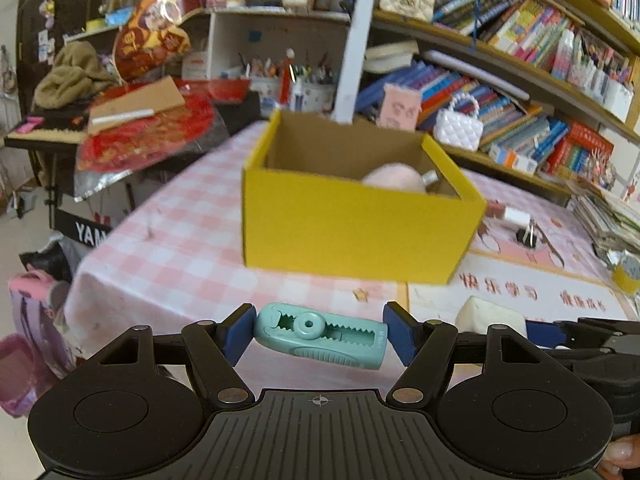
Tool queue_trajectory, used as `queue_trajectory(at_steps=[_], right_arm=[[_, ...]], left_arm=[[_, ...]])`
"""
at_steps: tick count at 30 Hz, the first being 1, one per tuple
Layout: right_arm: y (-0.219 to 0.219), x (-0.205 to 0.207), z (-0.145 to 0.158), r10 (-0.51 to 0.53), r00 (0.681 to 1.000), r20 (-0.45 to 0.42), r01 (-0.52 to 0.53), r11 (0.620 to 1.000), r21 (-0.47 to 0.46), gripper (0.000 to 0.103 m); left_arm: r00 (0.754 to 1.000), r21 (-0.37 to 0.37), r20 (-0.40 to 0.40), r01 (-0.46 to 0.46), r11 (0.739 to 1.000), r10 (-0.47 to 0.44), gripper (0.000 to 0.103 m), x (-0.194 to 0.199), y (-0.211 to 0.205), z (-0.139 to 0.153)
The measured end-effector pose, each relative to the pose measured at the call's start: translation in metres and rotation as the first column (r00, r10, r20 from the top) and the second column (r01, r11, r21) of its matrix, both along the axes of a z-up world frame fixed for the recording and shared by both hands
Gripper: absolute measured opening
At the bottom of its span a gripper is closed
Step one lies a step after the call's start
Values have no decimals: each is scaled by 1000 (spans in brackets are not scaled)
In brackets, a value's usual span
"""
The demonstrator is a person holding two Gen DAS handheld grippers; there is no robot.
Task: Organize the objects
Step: 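Carry the green clip and white eraser block over the yellow box with both grippers, then open both grippers to drop the clip and eraser block into the box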
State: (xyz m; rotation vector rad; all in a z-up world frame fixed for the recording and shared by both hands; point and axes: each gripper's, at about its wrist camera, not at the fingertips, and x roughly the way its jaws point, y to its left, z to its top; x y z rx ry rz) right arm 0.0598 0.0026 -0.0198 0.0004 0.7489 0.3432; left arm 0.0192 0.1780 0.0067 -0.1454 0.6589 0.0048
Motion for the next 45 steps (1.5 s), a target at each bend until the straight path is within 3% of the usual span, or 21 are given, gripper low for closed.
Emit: queue_trajectory(at_steps=[10,18,36,41,45], right_arm=[[-2,37,43,-29,986,162,29,1000,7,52],[-1,86,61,-21,974,225,18,1000,19,52],[12,191,42,164,978,131,-162,987,-20,52],[14,214,27,186,981,59,-186,982,-10,52],[22,224,18,230,972,45,-226,972,-69,53]], left_arm=[[990,-18,138,-23,1000,26,70,36,12,32],[984,17,179,-26,1000,23,70,74,3,43],[997,145,40,-78,986,73,70,170,-17,7],[995,126,-16,-95,987,98,70,186,-13,-5],[994,156,-39,-99,983,106,70,197,-13,-12]])
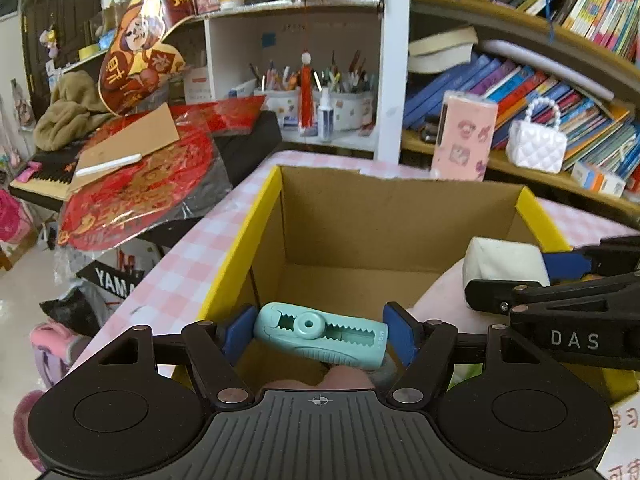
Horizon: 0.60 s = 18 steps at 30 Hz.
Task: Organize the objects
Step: 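Open both grippers to drop the clip and eraser block into the box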
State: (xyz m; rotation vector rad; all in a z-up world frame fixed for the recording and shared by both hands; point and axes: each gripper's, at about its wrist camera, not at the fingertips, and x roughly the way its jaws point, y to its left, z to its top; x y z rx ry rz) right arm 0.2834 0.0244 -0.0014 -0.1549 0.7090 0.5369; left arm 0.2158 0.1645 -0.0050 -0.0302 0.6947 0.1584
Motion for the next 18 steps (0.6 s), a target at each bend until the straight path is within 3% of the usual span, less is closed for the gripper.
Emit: queue_trajectory(at_steps=[11,18], right_arm=[[6,14,-4,47,999,10,-47,998,-52,55],[-3,12,4,5,1000,14,-6,1000,11,63]], left_arm=[[998,122,-7,58,991,-57,71,16,-9,-6],[996,60,39,72,996,-74,80,9,0,1]])
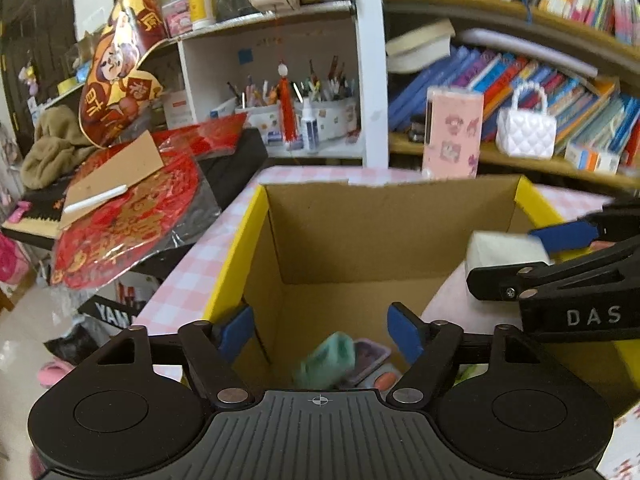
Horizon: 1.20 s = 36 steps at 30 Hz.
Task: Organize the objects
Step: 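Open both grippers to drop the clip and eraser block into the box, then withdraw both tools from the box toward the white cylinder with binder clip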
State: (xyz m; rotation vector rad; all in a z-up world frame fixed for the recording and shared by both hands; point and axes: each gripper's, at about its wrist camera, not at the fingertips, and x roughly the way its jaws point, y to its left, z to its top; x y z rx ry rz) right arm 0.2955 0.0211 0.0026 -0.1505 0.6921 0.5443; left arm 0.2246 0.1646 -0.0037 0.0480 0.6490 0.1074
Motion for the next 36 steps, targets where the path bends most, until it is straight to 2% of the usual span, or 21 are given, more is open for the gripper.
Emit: queue_trajectory(at_steps=[2,4,9,16,22,36], right_arm=[[-6,-5,6,-27,1000,10,27,999,30,68],[-10,-13,13,-55,997,49,54,998,30,70],[-16,-41,30,-95,985,143,92,995,30,70],[-27,-83,42,-187,966,178,175,981,81,70],[-32,-124,39,-247,953,173,235,968,87,70],[-26,-207,4,-290,956,48,288,957,34,70]], left_arm=[[1000,-14,29,-10,1000,11,85,-5,1,5],[998,-35,65,-4,999,6,86,-14,2,12],[992,-53,124,4,999,2,86,-37,1,29],[987,-73,163,1,997,11,88,-80,1,42],[989,-94,146,-20,995,34,90,-117,8,39],[999,-132,29,-12,991,16,91,-177,6,9]])
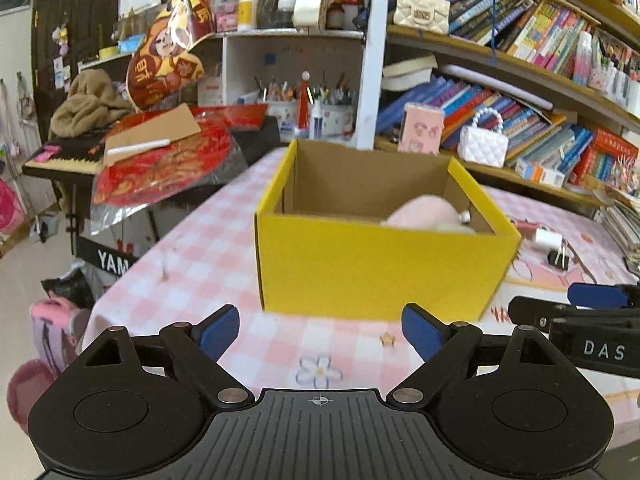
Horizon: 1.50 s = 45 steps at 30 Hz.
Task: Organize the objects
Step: 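Withdraw both tools from the box toward the white cylinder with binder clip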
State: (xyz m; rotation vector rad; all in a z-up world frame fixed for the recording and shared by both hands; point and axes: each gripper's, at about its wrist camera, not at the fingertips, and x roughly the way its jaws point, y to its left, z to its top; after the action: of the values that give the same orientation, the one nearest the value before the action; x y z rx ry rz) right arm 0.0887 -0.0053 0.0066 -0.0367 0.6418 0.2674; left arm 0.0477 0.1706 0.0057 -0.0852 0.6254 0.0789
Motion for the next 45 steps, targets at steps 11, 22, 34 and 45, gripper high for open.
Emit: queue_trajectory(at_steps=[11,22,34,45], right_arm=[[-16,-42,-18,-103,992,-68,103,995,-2,70],[-44,-66,-25,-226,969,-101,228,973,14,70],[-92,-67,-30,-336,933,-128,339,941,0,70],[-156,-45,-28,-413,900,-143,415,910,-14,70]], left_arm=[[997,2,-70,43,999,-43,91,-26,-12,-17],[982,2,-107,157,988,-155,92,-32,-43,-25],[946,0,-127,300,954,-298,92,-8,-98,-29],[918,-14,-125,378,926,-377,92,29,-160,-28]])
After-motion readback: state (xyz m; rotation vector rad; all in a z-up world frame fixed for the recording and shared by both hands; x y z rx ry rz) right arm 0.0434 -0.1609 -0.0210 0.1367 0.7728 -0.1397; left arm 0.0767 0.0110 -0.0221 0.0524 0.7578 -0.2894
